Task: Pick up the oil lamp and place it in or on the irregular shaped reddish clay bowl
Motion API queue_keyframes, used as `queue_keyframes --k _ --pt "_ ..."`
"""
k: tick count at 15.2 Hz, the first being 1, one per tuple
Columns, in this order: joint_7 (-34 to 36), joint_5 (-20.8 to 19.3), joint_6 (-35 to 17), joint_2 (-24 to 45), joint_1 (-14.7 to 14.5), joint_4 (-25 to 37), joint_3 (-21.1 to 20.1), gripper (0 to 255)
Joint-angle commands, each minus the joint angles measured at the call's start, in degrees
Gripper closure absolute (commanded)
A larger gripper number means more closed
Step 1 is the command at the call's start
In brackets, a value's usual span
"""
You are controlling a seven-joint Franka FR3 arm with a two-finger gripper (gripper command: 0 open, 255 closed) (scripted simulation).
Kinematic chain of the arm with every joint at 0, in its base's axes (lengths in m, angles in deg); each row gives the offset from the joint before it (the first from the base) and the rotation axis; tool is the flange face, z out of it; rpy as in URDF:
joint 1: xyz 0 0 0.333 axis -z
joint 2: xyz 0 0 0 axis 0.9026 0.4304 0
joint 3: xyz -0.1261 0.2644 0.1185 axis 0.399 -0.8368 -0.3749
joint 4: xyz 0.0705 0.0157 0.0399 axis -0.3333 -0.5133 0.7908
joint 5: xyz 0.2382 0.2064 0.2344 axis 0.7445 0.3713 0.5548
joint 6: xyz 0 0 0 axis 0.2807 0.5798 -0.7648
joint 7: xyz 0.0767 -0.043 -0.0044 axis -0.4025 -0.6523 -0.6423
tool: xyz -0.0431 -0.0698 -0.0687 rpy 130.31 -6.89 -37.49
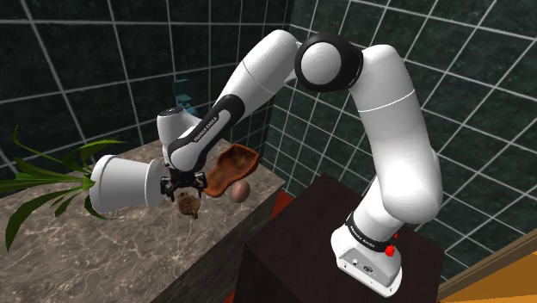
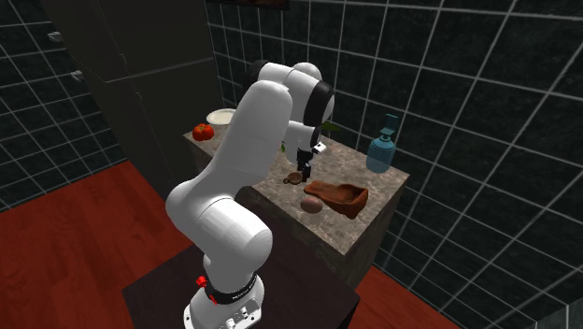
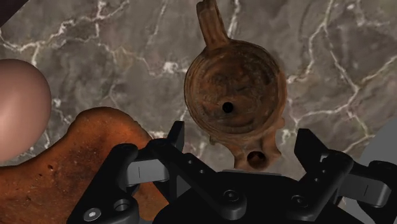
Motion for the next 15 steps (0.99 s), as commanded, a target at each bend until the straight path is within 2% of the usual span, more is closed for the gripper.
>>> queue_keyframes --k 1,6,7,15 --pt "0.02 -0.06 -0.14 0.29 -0.07 0.17 0.05 0" --pt "0.02 -0.05 -0.13 0.28 -0.07 0.17 0.05 0" --pt "0.02 -0.05 -0.13 0.28 -0.07 0.17 0.05 255" --pt "0.01 -0.05 -0.13 0.28 -0.06 0.16 0.05 255"
